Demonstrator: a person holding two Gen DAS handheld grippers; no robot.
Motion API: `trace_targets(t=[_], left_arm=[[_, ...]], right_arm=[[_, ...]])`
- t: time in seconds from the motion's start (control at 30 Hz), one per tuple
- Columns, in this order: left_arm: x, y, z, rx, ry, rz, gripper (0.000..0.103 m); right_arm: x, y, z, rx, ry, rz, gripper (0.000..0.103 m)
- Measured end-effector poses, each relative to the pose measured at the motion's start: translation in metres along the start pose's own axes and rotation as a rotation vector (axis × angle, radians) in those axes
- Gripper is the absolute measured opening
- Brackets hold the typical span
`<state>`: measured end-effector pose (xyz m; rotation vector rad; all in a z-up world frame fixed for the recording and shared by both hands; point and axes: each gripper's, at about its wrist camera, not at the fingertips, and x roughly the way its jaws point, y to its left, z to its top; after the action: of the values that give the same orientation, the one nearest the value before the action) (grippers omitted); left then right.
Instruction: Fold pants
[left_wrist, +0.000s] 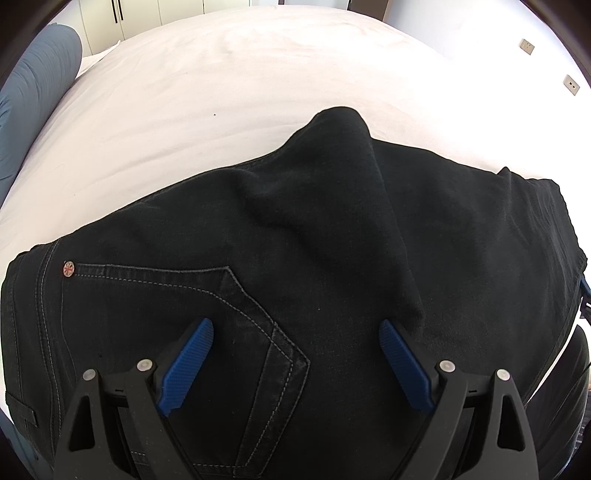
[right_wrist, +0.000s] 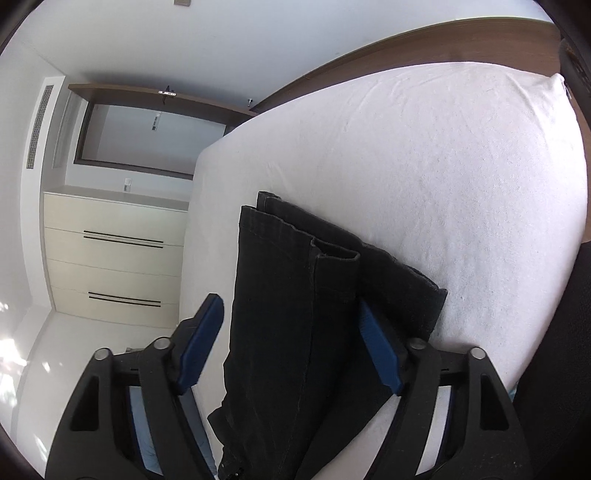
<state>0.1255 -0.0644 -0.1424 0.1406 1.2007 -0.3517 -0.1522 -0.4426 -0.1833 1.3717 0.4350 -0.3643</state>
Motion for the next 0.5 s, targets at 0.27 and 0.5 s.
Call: trace_targets(t=[0.27,0.5], left_arm=[[-0.001,-0.001,0.001,0.002,0.004,0.003,0.093],[-0.001,0.000,-0.004,-0.007,-0.006,-0.009,0.093]], right_arm=[[-0.003,-0.013,0.006,0.016,0.014,-0.056,0.005],[-0.022,-0.009,-0.001,-0.024,-0.020,-0.113,0.004]])
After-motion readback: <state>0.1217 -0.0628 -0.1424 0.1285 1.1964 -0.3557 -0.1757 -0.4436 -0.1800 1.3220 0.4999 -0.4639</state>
